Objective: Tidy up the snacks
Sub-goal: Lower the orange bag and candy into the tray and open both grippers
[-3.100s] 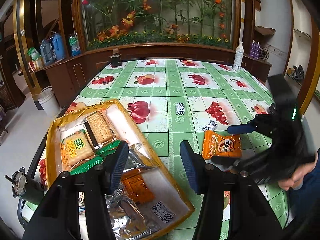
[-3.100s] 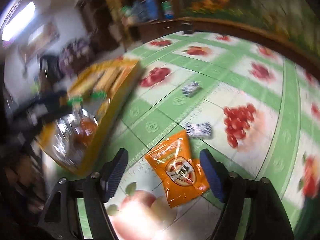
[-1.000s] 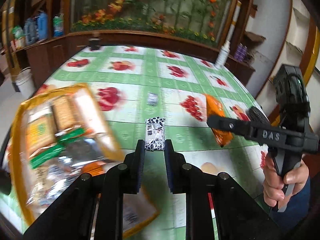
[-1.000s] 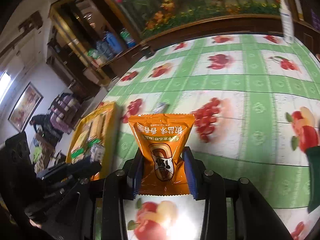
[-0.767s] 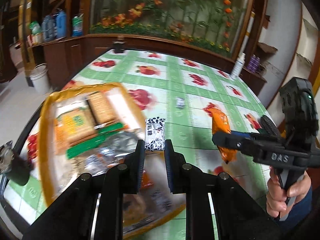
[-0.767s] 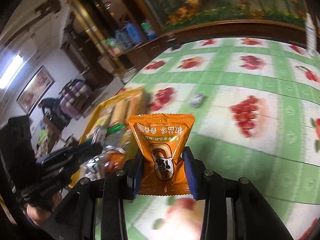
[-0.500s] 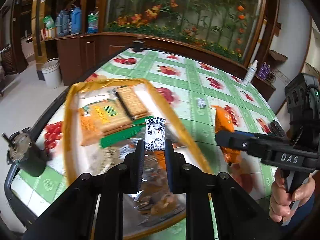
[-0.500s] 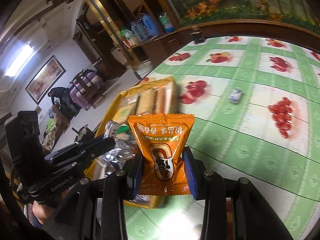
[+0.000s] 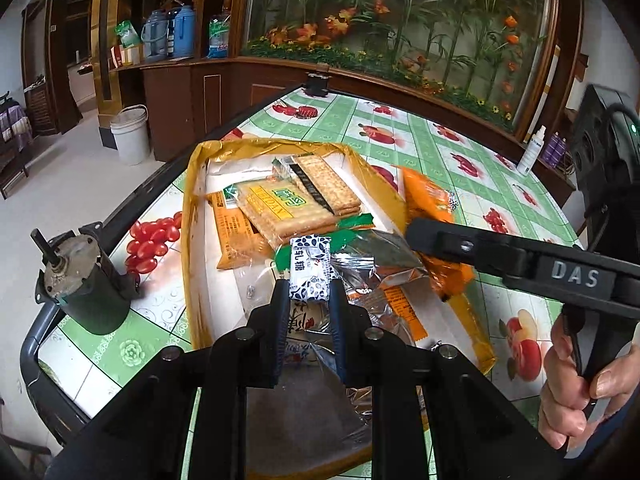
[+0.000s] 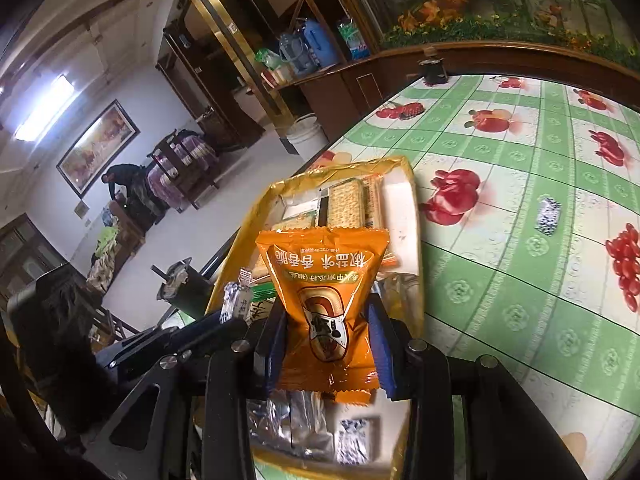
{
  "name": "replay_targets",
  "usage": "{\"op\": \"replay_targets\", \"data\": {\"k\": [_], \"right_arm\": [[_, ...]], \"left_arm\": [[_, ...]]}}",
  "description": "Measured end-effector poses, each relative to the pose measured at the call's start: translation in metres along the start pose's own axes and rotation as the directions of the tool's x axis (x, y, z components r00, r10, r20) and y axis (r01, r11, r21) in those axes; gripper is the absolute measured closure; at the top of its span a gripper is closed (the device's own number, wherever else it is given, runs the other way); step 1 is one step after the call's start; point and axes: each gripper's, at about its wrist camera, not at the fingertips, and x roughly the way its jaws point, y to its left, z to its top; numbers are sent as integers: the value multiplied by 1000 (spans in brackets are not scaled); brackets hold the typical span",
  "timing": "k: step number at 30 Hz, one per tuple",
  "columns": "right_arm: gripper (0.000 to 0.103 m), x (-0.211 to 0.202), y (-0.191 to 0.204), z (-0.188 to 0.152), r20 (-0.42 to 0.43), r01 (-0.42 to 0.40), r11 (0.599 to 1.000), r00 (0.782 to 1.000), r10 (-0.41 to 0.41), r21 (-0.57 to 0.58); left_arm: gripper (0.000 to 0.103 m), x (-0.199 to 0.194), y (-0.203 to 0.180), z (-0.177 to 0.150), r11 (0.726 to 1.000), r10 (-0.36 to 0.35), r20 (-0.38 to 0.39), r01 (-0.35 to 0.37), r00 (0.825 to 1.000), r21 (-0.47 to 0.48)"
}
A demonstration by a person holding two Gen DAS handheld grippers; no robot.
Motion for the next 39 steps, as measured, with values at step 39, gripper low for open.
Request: {"op": "replay_targets", "data": {"k": [39], "right_arm": [[53,23,23,-11,-1,91,986,996,-92,-141]], "left_arm": [[86,1,-12,-2,997,56,32,-58,998,56]]}}
